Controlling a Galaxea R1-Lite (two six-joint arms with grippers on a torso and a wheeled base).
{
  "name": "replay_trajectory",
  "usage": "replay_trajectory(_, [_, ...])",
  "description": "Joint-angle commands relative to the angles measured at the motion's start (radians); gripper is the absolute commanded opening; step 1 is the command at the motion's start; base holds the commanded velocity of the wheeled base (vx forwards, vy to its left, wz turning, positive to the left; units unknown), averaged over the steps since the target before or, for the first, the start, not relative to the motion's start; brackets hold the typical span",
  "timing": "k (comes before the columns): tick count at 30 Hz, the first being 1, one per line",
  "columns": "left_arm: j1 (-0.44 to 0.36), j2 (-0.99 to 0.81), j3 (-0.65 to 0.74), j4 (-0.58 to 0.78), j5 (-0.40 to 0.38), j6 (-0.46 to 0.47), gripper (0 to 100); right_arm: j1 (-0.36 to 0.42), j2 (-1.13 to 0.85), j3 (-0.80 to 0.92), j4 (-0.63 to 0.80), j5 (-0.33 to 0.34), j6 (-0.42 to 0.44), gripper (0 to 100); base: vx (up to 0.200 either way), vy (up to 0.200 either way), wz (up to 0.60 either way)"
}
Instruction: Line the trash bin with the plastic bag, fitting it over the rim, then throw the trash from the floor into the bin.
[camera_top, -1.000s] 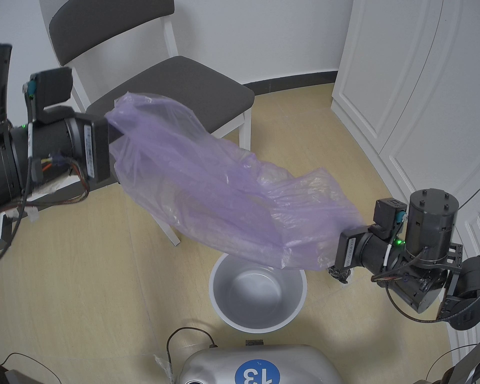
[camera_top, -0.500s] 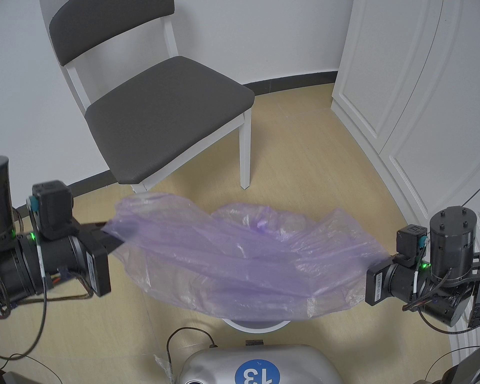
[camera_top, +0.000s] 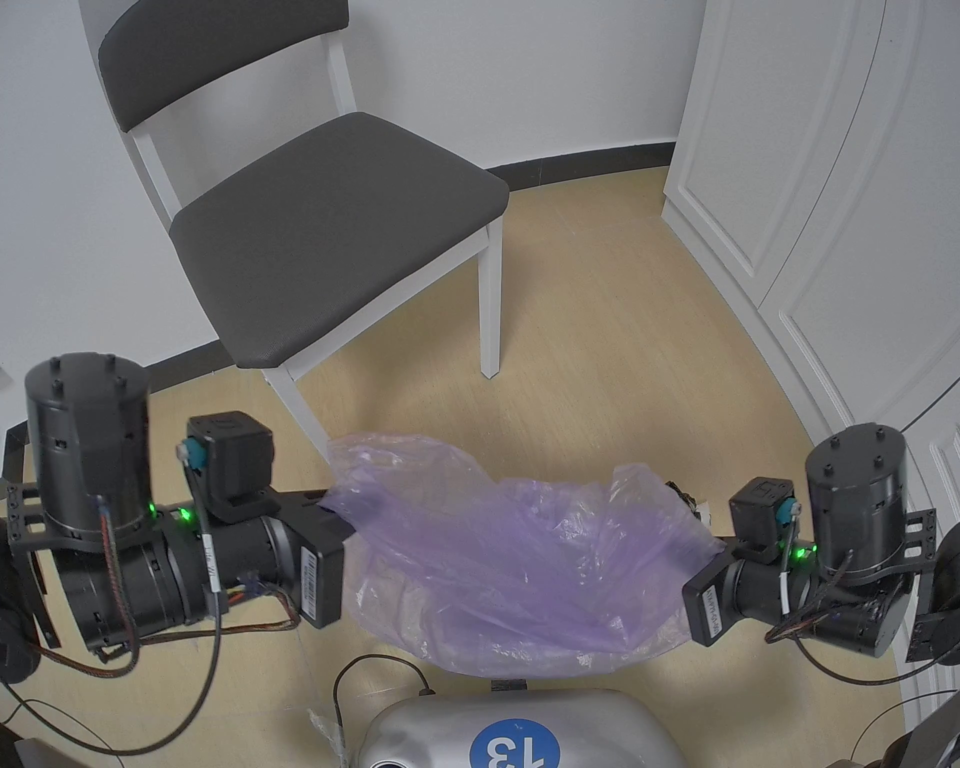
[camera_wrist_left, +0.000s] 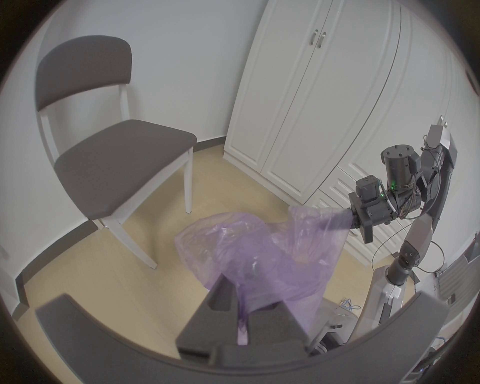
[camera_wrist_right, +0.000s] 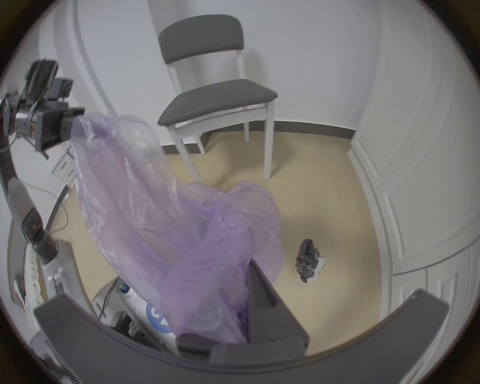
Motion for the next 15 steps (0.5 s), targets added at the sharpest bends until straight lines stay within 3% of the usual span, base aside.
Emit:
replay_trajectory(1, [-0.006, 0.073, 0.033, -0.002, -0.006, -0.004, 0, 0.019, 0.147, -0.032, 0.001, 0.006, -0.018, 0, 0.0, 0.0, 0.0])
replay_trajectory(7, [0.028, 0.186, 0.016, -0.057, -0.038, -0.06, 0, 0.002, 0.25, -0.072, -0.001, 0.049, -0.055, 0, 0.0, 0.0, 0.0])
replay_trajectory(12, [0.098, 0.341, 0.016, -0.24, -0.078, -0.073, 0, -0.053, 0.334, -0.124, -0.004, 0.066, -0.075, 0, 0.0, 0.0, 0.0])
replay_trajectory(15, [0.141, 0.415, 0.016, -0.376, -0.113, -0.07, 0, -0.104, 0.353, -0.146, -0.008, 0.112, -0.096, 0, 0.0, 0.0, 0.0])
